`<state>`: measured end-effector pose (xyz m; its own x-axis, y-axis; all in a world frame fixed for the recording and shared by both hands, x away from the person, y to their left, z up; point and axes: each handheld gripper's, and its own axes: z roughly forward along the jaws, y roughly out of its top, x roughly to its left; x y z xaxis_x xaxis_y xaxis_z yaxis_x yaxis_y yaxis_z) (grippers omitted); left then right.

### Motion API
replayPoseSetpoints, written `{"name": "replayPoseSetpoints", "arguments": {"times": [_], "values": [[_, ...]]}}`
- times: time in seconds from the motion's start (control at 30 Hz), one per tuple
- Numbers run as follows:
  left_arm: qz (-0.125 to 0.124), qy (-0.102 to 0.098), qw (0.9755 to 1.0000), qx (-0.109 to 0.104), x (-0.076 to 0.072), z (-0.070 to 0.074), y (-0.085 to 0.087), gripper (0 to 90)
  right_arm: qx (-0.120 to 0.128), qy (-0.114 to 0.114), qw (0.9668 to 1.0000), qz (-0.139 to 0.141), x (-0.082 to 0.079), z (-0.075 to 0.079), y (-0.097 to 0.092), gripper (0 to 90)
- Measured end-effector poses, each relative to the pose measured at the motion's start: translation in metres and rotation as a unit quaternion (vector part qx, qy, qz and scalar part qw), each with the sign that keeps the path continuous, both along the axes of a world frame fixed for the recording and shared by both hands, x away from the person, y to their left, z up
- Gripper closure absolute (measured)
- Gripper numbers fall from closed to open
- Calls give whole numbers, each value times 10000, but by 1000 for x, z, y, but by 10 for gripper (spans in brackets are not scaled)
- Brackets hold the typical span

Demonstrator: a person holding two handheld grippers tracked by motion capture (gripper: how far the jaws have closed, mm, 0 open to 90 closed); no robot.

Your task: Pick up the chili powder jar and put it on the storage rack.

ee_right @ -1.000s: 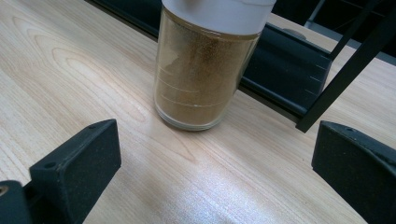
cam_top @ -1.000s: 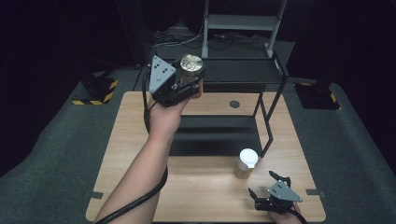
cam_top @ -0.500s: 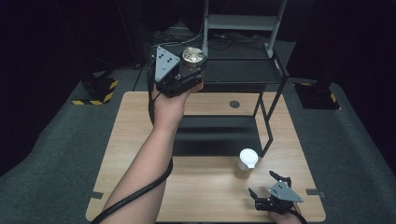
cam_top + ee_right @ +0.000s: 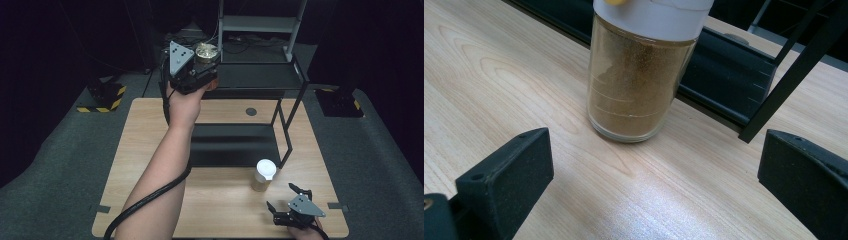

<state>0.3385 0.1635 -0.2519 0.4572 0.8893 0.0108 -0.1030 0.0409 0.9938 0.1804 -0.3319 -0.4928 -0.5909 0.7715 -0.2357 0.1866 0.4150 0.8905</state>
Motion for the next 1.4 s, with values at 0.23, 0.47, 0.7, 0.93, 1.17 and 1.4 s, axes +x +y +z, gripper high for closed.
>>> {"name": "replayPoseSetpoints", "arguments": {"times": [0.23,0.47,0.7,0.93,1.17,1.4], "values": [[113,-49,9999,47,9,-2,0,343,8,-6,10000,19,0,0,-1,1],[123,-24,9999,89,13,-3,-3,343,16,-13,10000,26,0,-1,-1,1],[112,9,9999,77,14,-5,-5,343,13,-21,10000,18,-1,-1,-1,1],[83,74,9999,4,16,-7,-3,339,15,-15,10000,33,-1,-1,-1,1],[64,95,9999,-34,17,-7,-2,335,12,-13,10000,28,-1,-1,-1,1],[69,147,9998,-85,17,-7,-2,309,20,-6,10000,28,0,0,-1,1]]}}
